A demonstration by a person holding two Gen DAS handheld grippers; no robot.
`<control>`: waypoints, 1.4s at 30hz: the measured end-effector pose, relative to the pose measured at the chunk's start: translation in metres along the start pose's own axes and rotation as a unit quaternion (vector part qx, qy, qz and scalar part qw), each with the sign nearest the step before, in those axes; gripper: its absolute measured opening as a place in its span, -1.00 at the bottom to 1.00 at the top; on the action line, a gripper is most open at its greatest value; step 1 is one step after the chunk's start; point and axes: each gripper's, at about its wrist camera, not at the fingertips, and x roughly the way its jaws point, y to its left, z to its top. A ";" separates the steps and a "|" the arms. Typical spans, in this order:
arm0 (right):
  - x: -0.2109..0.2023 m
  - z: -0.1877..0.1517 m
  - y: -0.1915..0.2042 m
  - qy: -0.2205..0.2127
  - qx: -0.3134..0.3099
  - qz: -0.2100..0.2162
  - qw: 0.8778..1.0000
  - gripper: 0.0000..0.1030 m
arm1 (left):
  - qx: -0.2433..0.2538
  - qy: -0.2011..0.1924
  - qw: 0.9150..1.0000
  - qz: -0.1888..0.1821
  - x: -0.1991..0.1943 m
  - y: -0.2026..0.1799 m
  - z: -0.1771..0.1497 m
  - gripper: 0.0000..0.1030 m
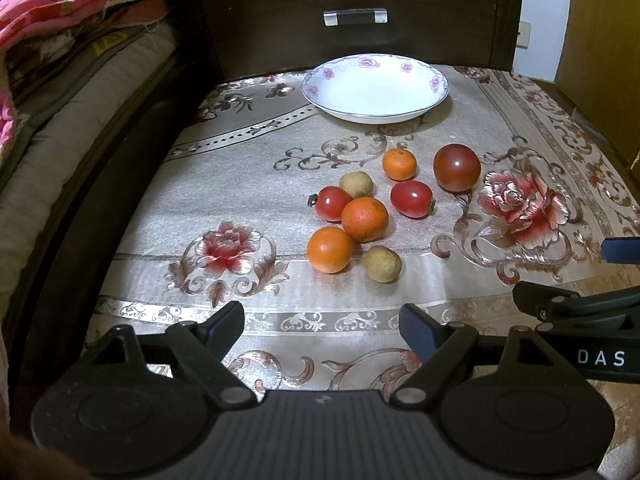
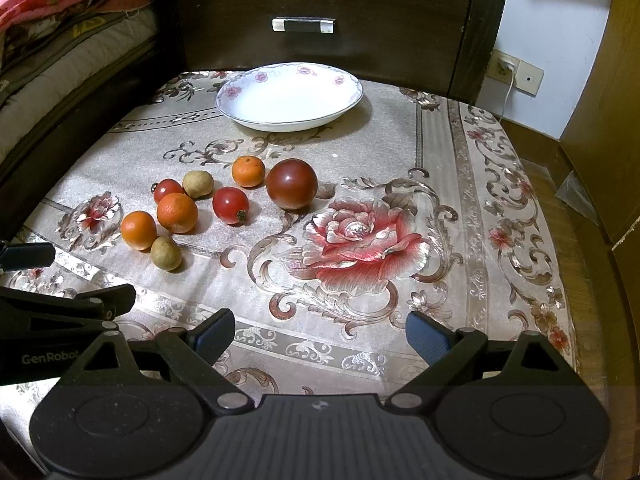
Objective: Organize fruits
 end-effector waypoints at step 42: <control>0.029 0.046 -0.007 0.008 -0.073 0.148 0.986 0.14 | 0.090 -0.004 0.995 -0.034 0.019 0.024 0.021 0.55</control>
